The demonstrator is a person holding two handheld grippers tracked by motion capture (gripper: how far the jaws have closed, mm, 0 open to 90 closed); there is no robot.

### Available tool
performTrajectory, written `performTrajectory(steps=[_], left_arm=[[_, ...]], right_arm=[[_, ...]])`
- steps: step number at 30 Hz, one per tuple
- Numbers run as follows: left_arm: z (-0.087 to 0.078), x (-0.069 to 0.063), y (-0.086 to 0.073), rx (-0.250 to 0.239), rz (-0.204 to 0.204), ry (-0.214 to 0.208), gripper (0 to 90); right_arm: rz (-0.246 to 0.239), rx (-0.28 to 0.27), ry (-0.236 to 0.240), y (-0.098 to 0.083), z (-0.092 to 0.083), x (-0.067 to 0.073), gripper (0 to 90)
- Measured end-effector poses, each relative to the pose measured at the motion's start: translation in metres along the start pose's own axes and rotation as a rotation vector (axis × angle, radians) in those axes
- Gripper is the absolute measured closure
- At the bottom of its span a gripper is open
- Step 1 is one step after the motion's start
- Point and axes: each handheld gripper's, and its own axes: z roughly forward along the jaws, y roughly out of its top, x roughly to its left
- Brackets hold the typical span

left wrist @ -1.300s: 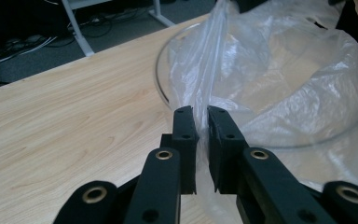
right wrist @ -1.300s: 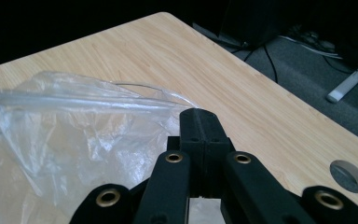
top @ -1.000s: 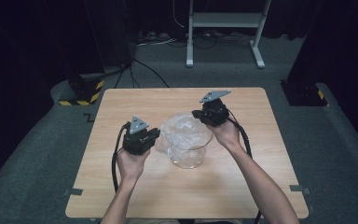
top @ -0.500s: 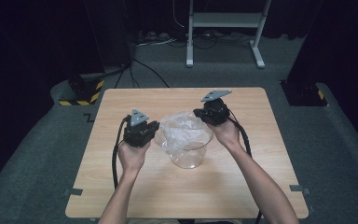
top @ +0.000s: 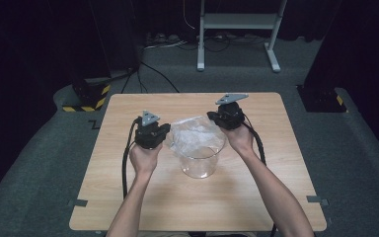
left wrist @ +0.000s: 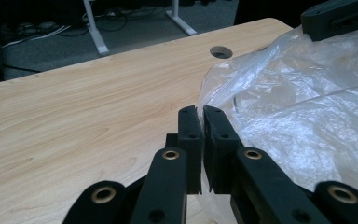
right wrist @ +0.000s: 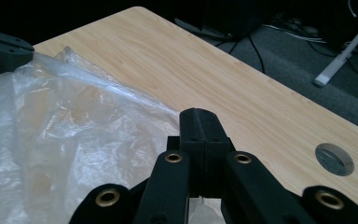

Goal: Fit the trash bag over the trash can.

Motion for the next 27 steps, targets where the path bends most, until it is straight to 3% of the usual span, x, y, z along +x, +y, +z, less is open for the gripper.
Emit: performTrajectory(steps=[10, 18, 21, 24, 27], left_arm=[[0.017, 0.004, 0.001, 0.060, -0.038, -0.035, 88.7], [0.026, 0.007, 0.006, 0.097, -0.083, -0.044, 88.9], [0.031, 0.006, 0.006, 0.122, -0.071, -0.032, 89.2], [0.031, 0.003, 0.005, 0.120, -0.049, -0.023, 89.2], [0.028, 0.003, 0.002, 0.114, -0.052, -0.029, 88.9]], right_arm=[[0.018, 0.029, -0.021, -0.004, 0.008, -0.009, 90.0], [0.050, 0.046, -0.006, -0.006, 0.013, -0.016, 90.0], [0.053, 0.058, -0.010, -0.008, 0.016, -0.017, 90.0], [0.067, 0.067, -0.006, -0.010, 0.017, -0.020, 90.0], [0.064, 0.065, -0.003, -0.010, 0.014, -0.019, 89.4]])
